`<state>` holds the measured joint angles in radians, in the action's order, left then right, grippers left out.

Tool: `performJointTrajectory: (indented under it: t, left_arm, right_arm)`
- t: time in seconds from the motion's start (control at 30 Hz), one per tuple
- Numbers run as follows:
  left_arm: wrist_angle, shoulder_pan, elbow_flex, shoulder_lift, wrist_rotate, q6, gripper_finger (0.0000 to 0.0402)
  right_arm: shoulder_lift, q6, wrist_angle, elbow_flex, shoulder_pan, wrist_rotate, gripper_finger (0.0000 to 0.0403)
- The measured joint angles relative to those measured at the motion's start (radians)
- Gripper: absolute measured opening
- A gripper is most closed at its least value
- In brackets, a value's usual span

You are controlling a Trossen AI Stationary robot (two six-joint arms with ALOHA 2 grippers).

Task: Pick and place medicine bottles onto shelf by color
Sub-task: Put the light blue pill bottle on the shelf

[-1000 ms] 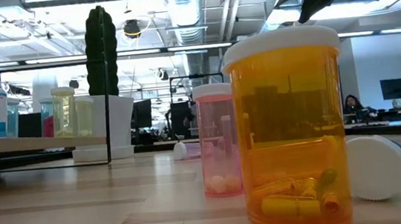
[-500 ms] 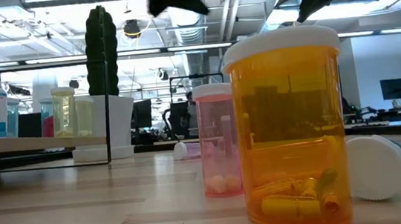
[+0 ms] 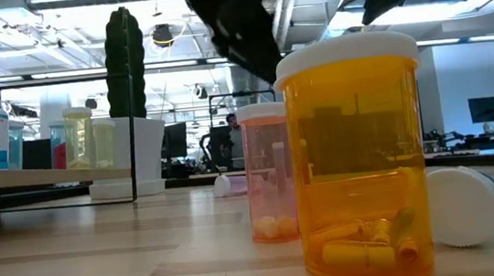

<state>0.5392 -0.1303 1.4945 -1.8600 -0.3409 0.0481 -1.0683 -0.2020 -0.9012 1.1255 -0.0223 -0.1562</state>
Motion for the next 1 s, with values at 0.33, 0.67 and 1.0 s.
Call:
performJointTrajectory:
  t: [0.33, 0.67, 1.0]
  left_arm:
    - [-0.017, 0.075, -0.011, -0.052, 0.078, 0.020, 0.0232]
    - [-0.042, 0.131, -0.012, -0.125, 0.193, 0.036, 0.0232]
    - [-0.060, 0.142, -0.013, -0.174, 0.208, 0.051, 0.0232]
  right_arm:
    - [0.000, 0.000, 0.019, 0.000, 0.000, 0.000, 0.0240]
    - [0.000, 0.000, 0.021, 0.000, 0.000, 0.000, 0.0240]
    - [0.000, 0.000, 0.022, 0.000, 0.000, 0.000, 0.0240]
